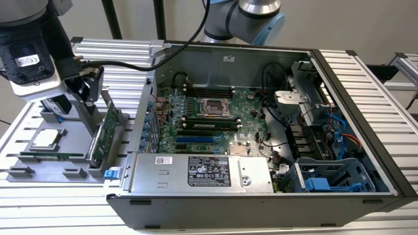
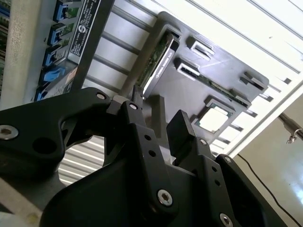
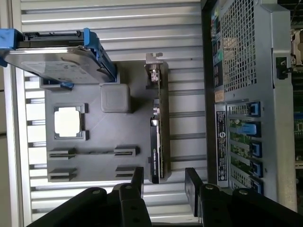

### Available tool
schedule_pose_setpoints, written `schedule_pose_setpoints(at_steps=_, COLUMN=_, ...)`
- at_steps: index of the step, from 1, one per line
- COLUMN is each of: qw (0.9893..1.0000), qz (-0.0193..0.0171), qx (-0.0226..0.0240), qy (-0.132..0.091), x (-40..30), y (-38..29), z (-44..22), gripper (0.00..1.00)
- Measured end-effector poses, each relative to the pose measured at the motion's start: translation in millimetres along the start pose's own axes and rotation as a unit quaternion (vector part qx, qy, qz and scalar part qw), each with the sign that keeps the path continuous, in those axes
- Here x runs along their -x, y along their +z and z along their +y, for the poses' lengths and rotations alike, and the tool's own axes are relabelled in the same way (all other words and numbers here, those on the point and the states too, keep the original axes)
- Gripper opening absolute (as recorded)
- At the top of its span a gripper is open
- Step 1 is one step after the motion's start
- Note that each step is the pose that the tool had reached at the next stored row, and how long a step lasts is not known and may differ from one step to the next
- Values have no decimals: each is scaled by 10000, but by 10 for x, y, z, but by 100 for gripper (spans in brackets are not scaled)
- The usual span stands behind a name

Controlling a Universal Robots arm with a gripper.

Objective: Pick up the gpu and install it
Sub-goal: 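Pick up the gpu and move the gpu toward the slot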

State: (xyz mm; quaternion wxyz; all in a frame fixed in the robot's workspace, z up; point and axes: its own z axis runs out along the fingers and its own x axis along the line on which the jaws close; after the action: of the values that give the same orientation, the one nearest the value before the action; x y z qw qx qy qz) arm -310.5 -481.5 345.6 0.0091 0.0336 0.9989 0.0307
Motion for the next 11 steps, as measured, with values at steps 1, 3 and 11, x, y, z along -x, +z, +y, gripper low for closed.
schedule_pose_setpoints(at_steps=1, qw=10000, qz=0, qx=0, qy=0, x=0, y=3, z=0, gripper=100)
schedule_pose_setpoints(at_steps=3, qw=10000, qz=0, qx=0, qy=0, x=0, y=9, z=0, gripper=100)
schedule_pose_setpoints(at_steps=11, qw=10000, qz=0, qx=0, qy=0, x=0, y=31, z=-2, gripper=100)
